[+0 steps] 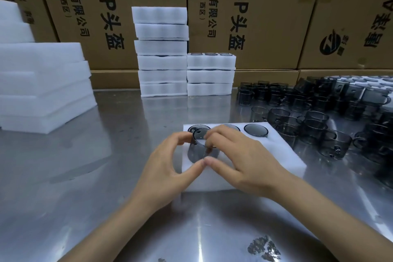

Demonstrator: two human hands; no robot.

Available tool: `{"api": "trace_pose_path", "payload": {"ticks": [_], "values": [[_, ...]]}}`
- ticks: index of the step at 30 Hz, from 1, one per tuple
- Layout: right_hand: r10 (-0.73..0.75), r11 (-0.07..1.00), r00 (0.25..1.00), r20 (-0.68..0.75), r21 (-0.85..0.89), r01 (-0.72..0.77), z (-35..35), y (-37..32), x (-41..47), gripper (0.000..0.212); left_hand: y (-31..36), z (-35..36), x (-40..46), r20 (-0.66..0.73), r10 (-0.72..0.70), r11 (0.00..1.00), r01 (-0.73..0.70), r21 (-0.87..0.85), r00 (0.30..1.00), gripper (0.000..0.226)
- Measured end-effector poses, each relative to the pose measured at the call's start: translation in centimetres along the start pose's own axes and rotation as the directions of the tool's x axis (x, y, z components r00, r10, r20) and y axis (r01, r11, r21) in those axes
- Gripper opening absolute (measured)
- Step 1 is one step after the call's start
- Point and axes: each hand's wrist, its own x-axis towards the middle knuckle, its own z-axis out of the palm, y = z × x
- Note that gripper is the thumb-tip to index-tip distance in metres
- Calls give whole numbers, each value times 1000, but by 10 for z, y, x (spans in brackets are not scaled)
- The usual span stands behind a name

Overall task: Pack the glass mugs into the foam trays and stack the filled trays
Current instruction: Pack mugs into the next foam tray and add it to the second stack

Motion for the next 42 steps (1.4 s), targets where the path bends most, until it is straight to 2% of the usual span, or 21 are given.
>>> {"api": "trace_pose_path", "payload": {"ticks": [2, 4, 7, 11, 18, 21, 23, 25, 27, 28, 30, 32, 37, 40, 42], "values": [[19, 1000, 1000, -15, -10, -19, 1, 2, -2, 44, 2, -5, -2, 24, 35, 998, -36, 57, 999, 57], [31, 999, 999, 23, -20, -31, 2, 2, -4, 59, 2, -10, -6, 88, 147, 969, -162, 189, 985, 69], [33, 998, 994, 105, -54, -27, 3, 1, -4, 61, 3, -13, -8, 176, 274, 891, -318, 323, 946, 64], [21, 991, 984, 175, -134, 2, 7, -2, -2, 55, 3, -16, -12, 163, 256, 876, -300, 379, 953, 51], [9, 983, 980, 196, -181, 27, 13, 0, -1, 51, -1, -12, -17, 191, 220, 849, -285, 444, 956, 53], [54, 998, 986, 158, -48, -46, 11, 1, 0, 45, -5, -12, -22, 211, 195, 864, -269, 426, 958, 56], [158, 967, 987, 5, 202, -156, 5, 8, 3, 38, -9, -12, -23, 228, 191, 868, -273, 416, 955, 57], [314, 919, 915, -252, 324, -227, -6, 27, 2, 32, -11, -13, -21, 233, 176, 885, -257, 389, 956, 57], [487, 873, 760, -431, 254, -416, -19, 53, -5, 34, -12, -13, -17, 216, 142, 913, -213, 349, 966, 56], [565, 819, 688, -456, 205, -537, -25, 67, -11, 34, -13, -13, -15, 208, 125, 923, -191, 335, 970, 56], [690, 693, 595, -412, 140, -707, -30, 88, -23, 35, -14, -12, -12, 208, 105, 933, -169, 319, 972, 57], [758, 626, 564, -327, 120, -771, -31, 99, -30, 34, -15, -11, -13, 216, 115, 935, -179, 306, 969, 55], [838, 546, 541, -74, 105, -831, -34, 105, -31, 25, -13, -11, -17, 218, 155, 923, -220, 316, 964, 51], [830, 554, 554, -65, -12, -832, -36, 110, -35, 20, -12, -12, -16, 216, 156, 925, -219, 312, 964, 51], [819, 562, 560, -122, -20, -827, -38, 112, -37, 16, -12, -12, -16, 216, 164, 923, -227, 310, 963, 50]]}}
